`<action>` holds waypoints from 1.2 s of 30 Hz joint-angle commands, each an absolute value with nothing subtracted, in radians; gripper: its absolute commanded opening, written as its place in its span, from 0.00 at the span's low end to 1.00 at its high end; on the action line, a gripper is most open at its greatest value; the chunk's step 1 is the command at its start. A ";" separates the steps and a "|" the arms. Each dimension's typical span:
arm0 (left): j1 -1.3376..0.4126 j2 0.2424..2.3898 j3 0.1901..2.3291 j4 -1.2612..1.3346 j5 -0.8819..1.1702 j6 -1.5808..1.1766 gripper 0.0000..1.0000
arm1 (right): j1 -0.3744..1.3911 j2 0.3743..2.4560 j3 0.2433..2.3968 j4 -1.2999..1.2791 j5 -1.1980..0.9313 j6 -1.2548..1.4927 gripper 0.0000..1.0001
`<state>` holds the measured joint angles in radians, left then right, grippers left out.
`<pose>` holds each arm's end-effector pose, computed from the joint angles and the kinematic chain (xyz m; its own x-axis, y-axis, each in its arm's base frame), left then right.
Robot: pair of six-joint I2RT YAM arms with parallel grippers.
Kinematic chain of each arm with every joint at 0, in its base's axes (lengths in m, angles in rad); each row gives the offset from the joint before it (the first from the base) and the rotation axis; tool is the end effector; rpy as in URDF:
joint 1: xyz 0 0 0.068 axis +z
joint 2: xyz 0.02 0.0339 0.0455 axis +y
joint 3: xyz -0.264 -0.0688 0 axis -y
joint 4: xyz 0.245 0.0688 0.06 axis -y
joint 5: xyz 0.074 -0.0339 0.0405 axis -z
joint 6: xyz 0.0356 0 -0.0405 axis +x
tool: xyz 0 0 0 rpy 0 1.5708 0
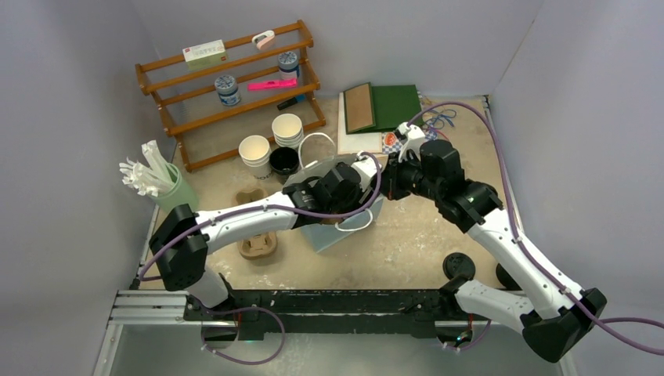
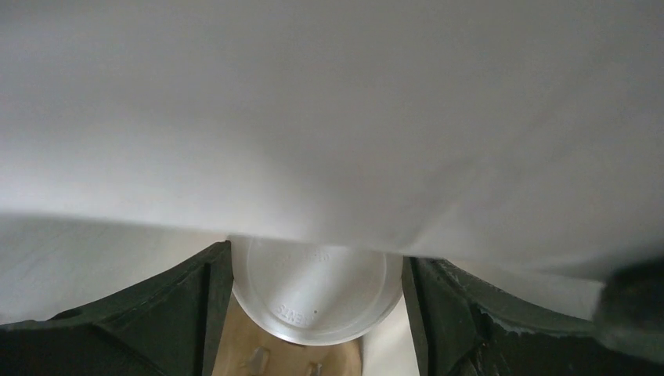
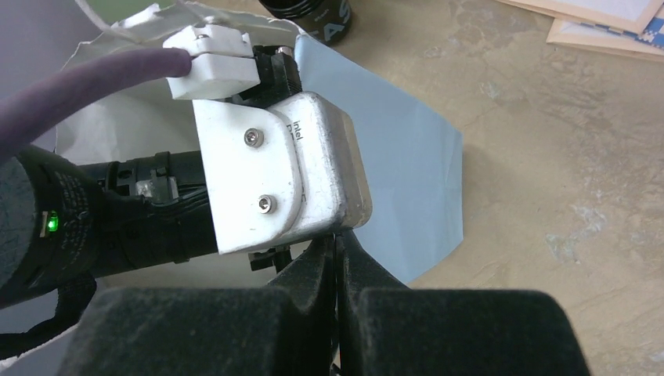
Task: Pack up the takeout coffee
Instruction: Place the coffee cup on the cup tray.
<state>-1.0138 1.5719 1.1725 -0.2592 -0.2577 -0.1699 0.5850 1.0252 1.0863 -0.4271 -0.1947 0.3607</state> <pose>0.1954 -0.2966 0.2711 -0.4396 0.3967 -0.8058 0.6493 0.7603 0.0200 0.1843 0.1303 0.3750 -0.5235 0.0686 -0.8492 -0.5425 0.7417 0.3943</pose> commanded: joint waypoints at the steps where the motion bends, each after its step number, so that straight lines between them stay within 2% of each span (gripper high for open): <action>1: -0.987 1.609 1.206 -0.281 -0.158 -0.172 0.38 | 0.586 1.015 1.078 -0.370 -0.276 0.416 0.00; 17: -0.980 1.665 1.200 -0.370 -0.037 -0.145 0.38 | 0.541 1.019 1.069 -0.444 -0.241 0.418 0.00; 30: -0.989 1.687 1.124 -0.343 -0.023 -0.166 0.38 | 0.539 1.024 1.042 -0.580 -0.051 0.418 0.00; 36: -0.994 1.708 1.141 -0.368 -0.014 -0.158 0.38 | 0.538 1.012 1.031 -0.562 -0.049 0.428 0.01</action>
